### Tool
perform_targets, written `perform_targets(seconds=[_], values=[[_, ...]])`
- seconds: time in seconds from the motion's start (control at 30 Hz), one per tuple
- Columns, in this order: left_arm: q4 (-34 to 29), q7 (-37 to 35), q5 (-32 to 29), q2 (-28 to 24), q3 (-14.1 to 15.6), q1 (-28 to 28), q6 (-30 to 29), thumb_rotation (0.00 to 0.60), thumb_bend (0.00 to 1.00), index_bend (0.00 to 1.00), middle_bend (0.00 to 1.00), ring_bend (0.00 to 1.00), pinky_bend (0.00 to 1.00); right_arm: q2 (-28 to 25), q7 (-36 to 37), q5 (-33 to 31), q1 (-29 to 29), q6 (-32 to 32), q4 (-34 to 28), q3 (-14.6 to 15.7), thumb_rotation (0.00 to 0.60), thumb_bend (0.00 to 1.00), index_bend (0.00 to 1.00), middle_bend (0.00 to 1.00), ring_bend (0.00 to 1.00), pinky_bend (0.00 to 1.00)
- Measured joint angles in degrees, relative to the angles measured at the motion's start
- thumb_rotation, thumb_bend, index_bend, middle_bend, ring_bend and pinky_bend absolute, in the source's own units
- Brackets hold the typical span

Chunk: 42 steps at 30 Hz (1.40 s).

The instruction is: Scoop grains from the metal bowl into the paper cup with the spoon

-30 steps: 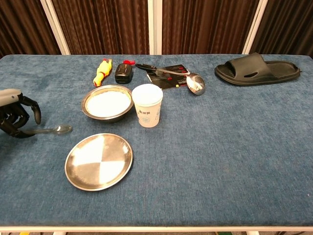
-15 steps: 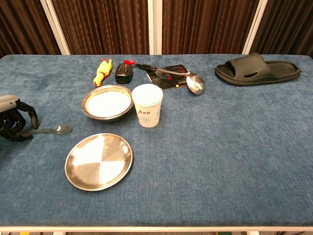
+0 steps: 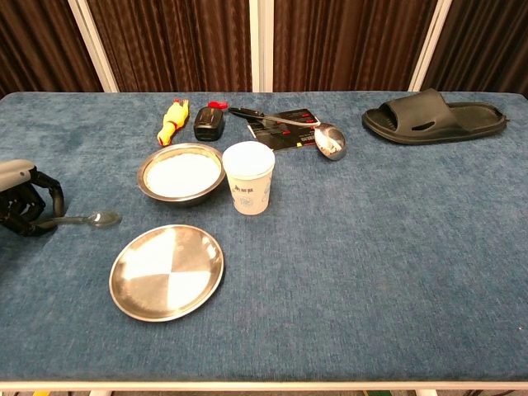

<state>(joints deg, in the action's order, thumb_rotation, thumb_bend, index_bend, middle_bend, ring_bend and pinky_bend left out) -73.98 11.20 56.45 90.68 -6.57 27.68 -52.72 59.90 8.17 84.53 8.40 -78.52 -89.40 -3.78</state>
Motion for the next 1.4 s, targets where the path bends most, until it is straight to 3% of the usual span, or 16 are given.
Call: perform_targets(seconds=[0.53, 0.83, 1.1, 1.4], values=[[1.27, 1.13, 1.98, 0.51, 0.13, 0.1, -1.46, 0.6, 0.49, 0.63, 0.94, 0.89, 1.0, -0.1, 0.16, -0.02, -0.19, -0.26, -0.07, 0.02, 0.6, 0.26, 0.03, 0.23, 0.0, 0.1], [-3.59, 3.45, 6.63, -4.23, -1.12, 0.97, -5.64, 0.6, 0.49, 0.64, 0.94, 0.89, 1.0, -1.01, 0.04, 0.54, -0.04, -1.25, -0.26, -0.57, 0.6, 0.26, 0.03, 0.23, 0.0, 0.1], [-5.74, 10.52, 8.74, -6.01, -3.21, 4.6, -7.38, 0.6, 0.49, 0.64, 0.94, 0.89, 1.0, -2.97, -1.29, 1.15, 0.35, -2.59, -1.75, -1.66, 0.6, 0.26, 0.03, 0.23, 0.0, 0.1], [-3.76, 25.02, 7.47, -2.47, -4.06, 10.08, -7.08, 0.6, 0.49, 0.64, 0.94, 0.89, 1.0, -3.59, -1.84, 1.21, 0.45, -2.73, -2.62, -1.76, 0.6, 0.26, 0.03, 0.23, 0.0, 0.1]])
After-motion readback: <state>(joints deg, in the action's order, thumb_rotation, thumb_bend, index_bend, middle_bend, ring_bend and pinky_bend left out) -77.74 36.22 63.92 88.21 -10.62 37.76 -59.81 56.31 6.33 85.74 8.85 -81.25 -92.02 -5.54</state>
